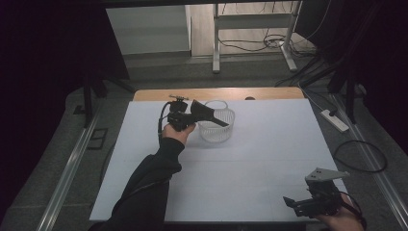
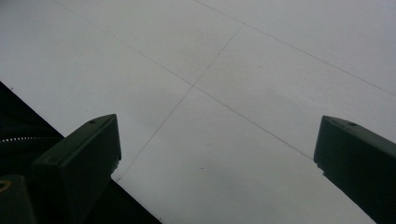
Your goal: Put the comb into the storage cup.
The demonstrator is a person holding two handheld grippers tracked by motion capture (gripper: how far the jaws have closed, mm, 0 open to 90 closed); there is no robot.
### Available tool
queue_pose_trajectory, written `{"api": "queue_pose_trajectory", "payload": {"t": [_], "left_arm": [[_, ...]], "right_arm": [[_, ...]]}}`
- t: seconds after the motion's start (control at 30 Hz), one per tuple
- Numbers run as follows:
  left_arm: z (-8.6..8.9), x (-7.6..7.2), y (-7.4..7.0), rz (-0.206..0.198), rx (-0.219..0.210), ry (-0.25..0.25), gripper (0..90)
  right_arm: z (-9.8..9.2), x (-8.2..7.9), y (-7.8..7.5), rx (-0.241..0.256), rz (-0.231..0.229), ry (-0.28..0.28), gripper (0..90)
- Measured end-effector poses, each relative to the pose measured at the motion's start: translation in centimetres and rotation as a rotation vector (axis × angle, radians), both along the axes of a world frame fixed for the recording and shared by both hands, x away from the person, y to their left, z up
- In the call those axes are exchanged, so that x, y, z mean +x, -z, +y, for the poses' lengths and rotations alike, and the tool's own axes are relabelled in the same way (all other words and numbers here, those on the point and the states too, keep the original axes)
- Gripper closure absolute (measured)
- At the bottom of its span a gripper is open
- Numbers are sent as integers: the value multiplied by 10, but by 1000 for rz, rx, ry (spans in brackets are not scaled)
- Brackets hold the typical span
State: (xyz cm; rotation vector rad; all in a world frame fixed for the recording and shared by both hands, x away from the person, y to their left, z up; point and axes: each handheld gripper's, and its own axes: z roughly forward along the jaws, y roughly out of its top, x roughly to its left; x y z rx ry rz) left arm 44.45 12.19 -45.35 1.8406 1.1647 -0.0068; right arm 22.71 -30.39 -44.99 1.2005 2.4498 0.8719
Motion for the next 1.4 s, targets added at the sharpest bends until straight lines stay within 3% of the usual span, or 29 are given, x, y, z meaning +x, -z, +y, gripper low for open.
{"api": "queue_pose_trajectory", "payload": {"t": [0.47, 0.7, 0.87, 1.03, 1.4], "left_arm": [[-7, -2, -3, -88, 144, -19, 671], [-8, -3, -2, -105, 189, -30, 595], [-7, -2, -2, -105, 191, -30, 529], [-9, -2, -1, -109, 225, -30, 464], [-8, -3, 8, -115, 252, -35, 326]], "right_arm": [[0, 0, 0, -4, 6, 0, 19], [0, 1, 1, -4, 9, 0, 19], [0, 1, 0, -4, 9, -1, 19], [0, 1, 0, -2, 9, -1, 19], [0, 1, 0, -1, 7, 2, 19]]}}
